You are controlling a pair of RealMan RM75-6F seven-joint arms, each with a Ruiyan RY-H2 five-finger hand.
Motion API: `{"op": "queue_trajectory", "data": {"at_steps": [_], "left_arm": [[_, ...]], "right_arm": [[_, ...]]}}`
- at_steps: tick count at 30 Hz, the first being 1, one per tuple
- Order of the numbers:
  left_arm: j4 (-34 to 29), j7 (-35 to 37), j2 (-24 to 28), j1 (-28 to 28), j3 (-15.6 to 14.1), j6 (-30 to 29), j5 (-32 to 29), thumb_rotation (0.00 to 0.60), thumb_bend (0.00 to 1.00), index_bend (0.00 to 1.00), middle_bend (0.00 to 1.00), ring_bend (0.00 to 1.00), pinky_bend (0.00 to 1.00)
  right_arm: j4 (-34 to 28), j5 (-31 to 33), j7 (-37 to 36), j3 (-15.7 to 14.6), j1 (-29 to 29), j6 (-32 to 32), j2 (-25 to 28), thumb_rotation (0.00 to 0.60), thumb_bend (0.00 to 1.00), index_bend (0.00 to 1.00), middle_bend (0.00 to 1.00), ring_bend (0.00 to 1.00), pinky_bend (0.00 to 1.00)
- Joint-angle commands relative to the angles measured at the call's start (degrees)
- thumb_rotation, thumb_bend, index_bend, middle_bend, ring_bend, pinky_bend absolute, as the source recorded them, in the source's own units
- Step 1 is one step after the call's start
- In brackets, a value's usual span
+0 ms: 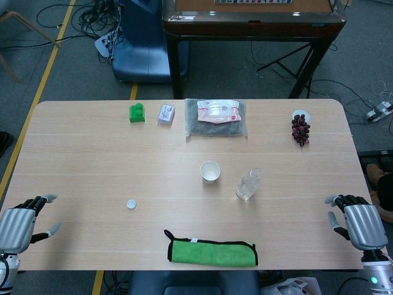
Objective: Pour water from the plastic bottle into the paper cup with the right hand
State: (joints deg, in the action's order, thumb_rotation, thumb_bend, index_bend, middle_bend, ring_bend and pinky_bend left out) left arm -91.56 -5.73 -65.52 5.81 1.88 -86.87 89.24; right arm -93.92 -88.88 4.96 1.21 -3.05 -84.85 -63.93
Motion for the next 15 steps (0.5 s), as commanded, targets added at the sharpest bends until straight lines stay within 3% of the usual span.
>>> {"op": "queue_trajectory", "data": {"at_steps": [1, 7, 11, 15], "left_arm": [[0.0, -0.1, 0.1, -0.1, 0.0, 0.0, -0.1, 0.6, 0.15, 0.31, 0.39, 0.44, 0.61], [0.1, 0.4, 0.1, -0.3, 0.0, -0.3, -0.3, 0.6, 0.15, 0.32, 0.39, 0.44, 0.61], [0.4, 0.6, 0.0, -0.3, 0.2, -0.4, -0.6, 0.6, 0.15, 0.32, 0.38, 0.44, 0.61], [0.5, 0.9, 0.2, -0.3, 0.1, -0.1, -0.7, 0.6, 0.15, 0.32, 0.38, 0.44, 0.61]], "right_arm": [[0.0, 0.1, 0.3, 0.0, -0.2, 0.3, -0.1, 0.6, 0.45, 0.43, 0.46, 0.41, 0.44], [0.3, 1.0, -3.1, 0.3, -1.5, 2.9, -0.1, 0.6, 0.45, 0.43, 0.45, 0.41, 0.44], [1.1, 1.3, -4.4, 0.1, -2.4, 5.0, -0.3, 0.6, 0.22, 0.43, 0.42, 0.38, 0.43], [1.7, 1.1, -6.4, 0.6, -3.5, 5.9, -1.0, 0.6, 0.06, 0.41, 0.35, 0.28, 0.35]]}}
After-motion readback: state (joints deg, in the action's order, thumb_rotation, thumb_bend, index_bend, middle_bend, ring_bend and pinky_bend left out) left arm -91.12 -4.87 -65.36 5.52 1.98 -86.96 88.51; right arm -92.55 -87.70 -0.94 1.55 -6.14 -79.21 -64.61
